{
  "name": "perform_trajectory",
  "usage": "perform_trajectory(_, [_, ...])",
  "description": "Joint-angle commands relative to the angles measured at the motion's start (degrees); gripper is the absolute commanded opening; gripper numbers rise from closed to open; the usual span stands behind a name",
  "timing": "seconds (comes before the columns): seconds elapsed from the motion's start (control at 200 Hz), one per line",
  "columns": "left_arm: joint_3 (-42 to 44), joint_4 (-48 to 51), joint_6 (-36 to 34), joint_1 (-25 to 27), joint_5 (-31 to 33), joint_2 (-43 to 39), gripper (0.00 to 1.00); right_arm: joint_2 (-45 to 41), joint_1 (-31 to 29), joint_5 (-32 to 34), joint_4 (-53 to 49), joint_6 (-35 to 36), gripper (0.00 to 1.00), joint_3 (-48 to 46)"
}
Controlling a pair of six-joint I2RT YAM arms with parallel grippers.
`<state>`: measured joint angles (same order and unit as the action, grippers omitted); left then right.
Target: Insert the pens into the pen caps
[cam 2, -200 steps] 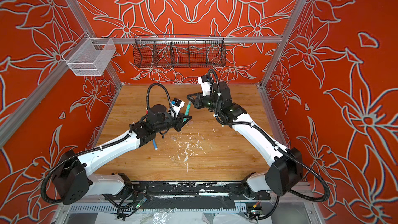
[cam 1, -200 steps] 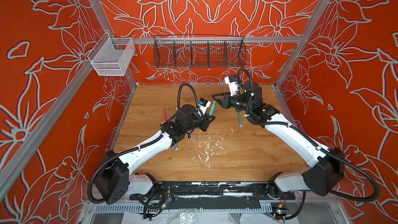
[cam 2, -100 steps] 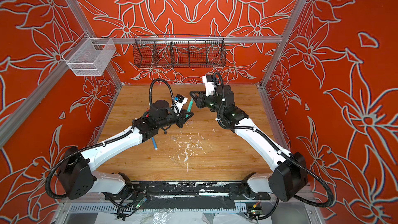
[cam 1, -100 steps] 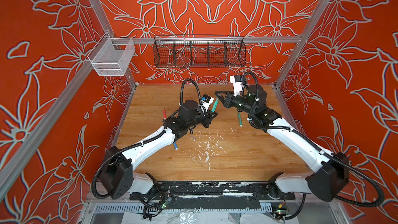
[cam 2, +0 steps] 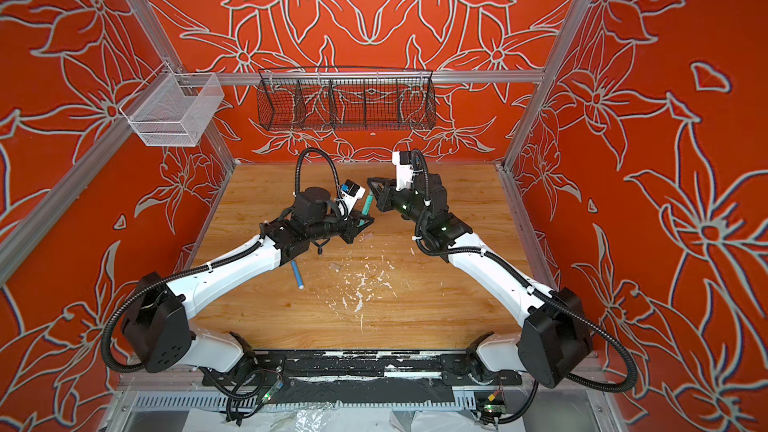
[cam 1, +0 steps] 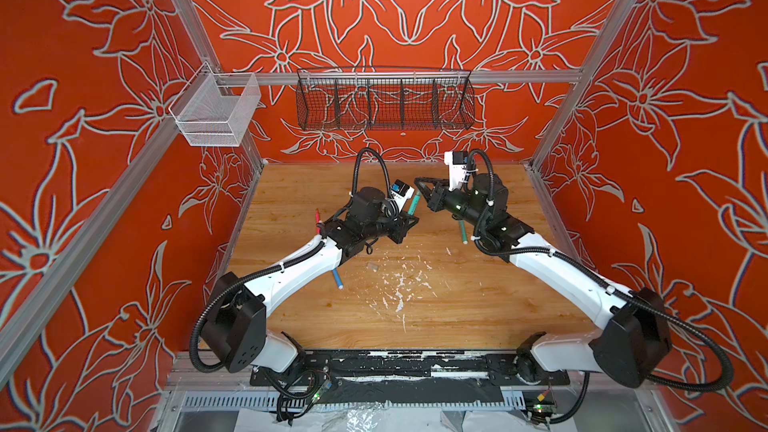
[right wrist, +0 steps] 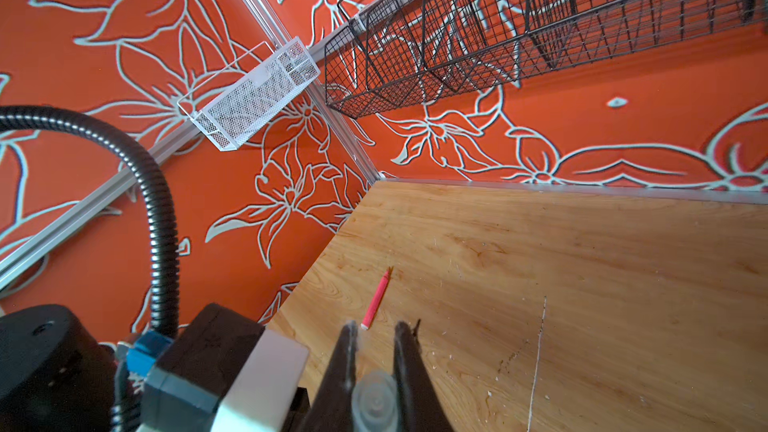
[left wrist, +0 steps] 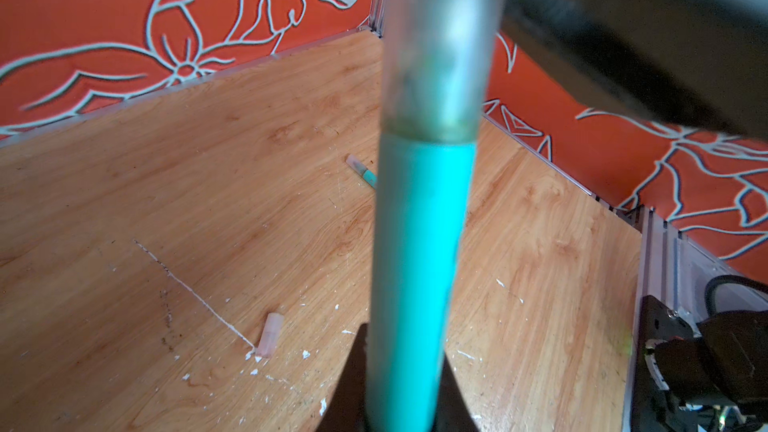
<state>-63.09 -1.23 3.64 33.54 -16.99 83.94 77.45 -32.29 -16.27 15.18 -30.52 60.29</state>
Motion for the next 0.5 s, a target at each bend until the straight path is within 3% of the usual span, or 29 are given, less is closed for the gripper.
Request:
perform_trajectory(0.0, [-10.41, -28.34, 6.83, -5.94, 11.02, -1.38, 0.0, 2.97, -6.82, -14.25, -24.1, -0.49, 0.0, -7.41])
perform_trajectory(0.28, [-9.98, -28.8, 7.87, -7.08, 10.2, -0.91, 0.0, 0.79, -6.83, -12.12, -25.3, -0.42, 0.0, -7.09])
perform_trajectory(0.495, [-3.81, -26.5, 9.84, -7.08, 3.67, -2.12, 0.0, -1.22, -4.26, -9.16, -26.66, 0.17, 0.0, 0.78])
